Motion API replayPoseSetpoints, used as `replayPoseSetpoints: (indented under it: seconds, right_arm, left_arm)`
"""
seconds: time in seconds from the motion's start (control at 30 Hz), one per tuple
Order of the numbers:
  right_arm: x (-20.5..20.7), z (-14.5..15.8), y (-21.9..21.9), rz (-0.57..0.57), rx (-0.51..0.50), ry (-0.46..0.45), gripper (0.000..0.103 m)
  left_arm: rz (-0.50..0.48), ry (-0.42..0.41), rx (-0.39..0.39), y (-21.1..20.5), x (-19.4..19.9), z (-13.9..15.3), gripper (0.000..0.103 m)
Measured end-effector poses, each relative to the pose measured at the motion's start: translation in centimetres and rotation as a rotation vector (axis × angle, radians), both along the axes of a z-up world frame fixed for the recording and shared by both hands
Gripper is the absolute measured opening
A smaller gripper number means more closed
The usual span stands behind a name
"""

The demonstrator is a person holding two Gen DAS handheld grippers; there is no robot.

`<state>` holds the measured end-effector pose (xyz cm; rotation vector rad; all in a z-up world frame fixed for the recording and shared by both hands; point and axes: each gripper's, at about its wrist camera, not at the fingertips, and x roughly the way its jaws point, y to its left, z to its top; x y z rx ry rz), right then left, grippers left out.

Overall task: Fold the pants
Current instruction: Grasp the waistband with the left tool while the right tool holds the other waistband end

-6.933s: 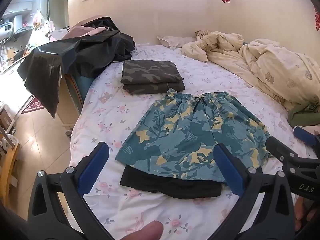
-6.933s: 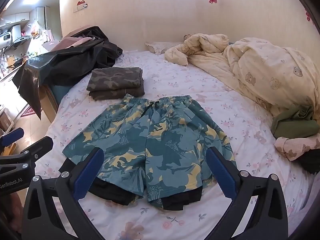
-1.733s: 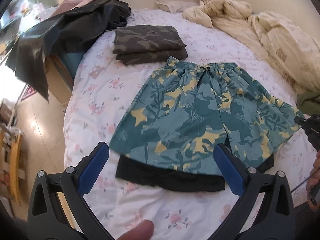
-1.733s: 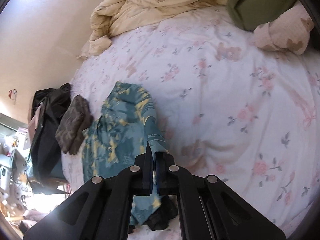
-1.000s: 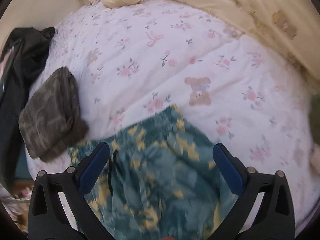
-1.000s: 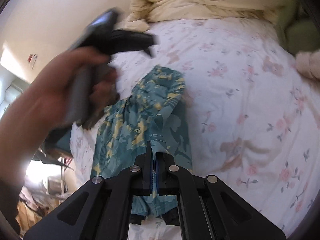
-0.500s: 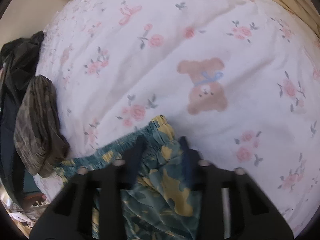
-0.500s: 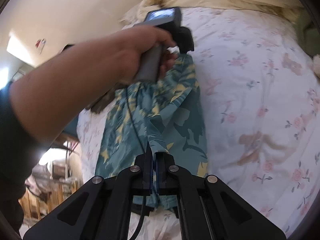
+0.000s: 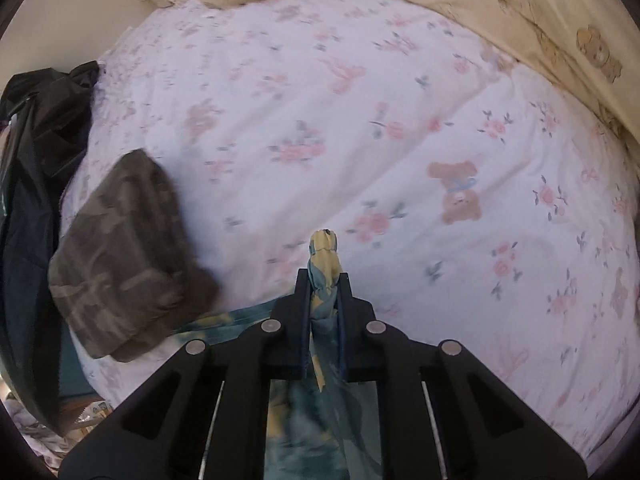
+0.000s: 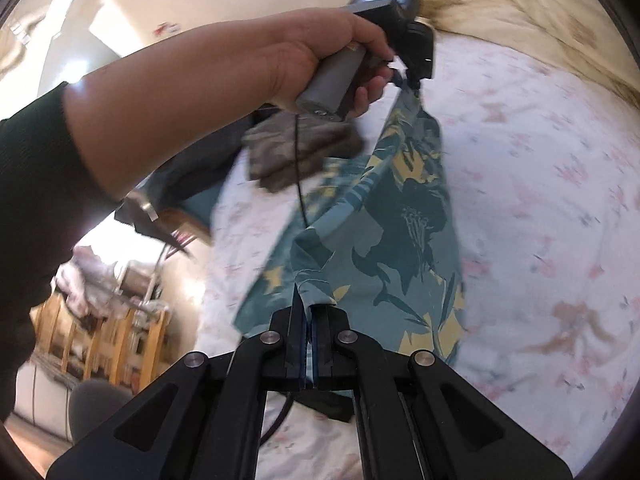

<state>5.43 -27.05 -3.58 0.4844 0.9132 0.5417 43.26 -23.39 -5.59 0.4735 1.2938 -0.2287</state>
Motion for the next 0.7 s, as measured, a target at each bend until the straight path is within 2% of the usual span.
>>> replayPoseSetpoints:
  seconds: [0.07,0.17,0.27,0.37,0.43,0.57,0.7]
  right_arm:
    - [-0.1,0.7,1.7,0.042,-0.002,-0.031,0.000]
    - [0.6,1.4,4.7,0.112,0.025,-0.027,0.000]
    - [1.1,1.6,8.5,0.190,-0.013,-0.042,0.000]
    - [1.9,0.6,11.8,0.245,-0.033,-0.024,0.000]
    - [2.6,-0.6,13.8,0.268,-0.019,0.014,0.000]
    - [3.2,-2.0,16.9,0.298,-0.031,0.040,0.000]
    - [3.9,-3.4,18.5,0.312,-0.036,0.068,0.000]
  left_arm:
    - [-0.003,-0.016,-0.002,2.1,-0.2,1.0,0.008]
    - [0.012,-0.038,-0.005,5.7,-0.3,1.3,0.008]
    - [0.030,-0.057,-0.011,9.3,-0.2,1.1,0.008]
    - [0.044,-0.041,-0.019,12.8,0.2,-0.7,0.008]
    - [0.028,-0.024,-0.006,14.3,0.4,-2.9,0.008]
    - [0.038,-0.025,-0.002,16.3,0.6,-5.9,0.008]
    - [0.049,-0.028,-0.019,17.6,1.0,-7.6,0.009]
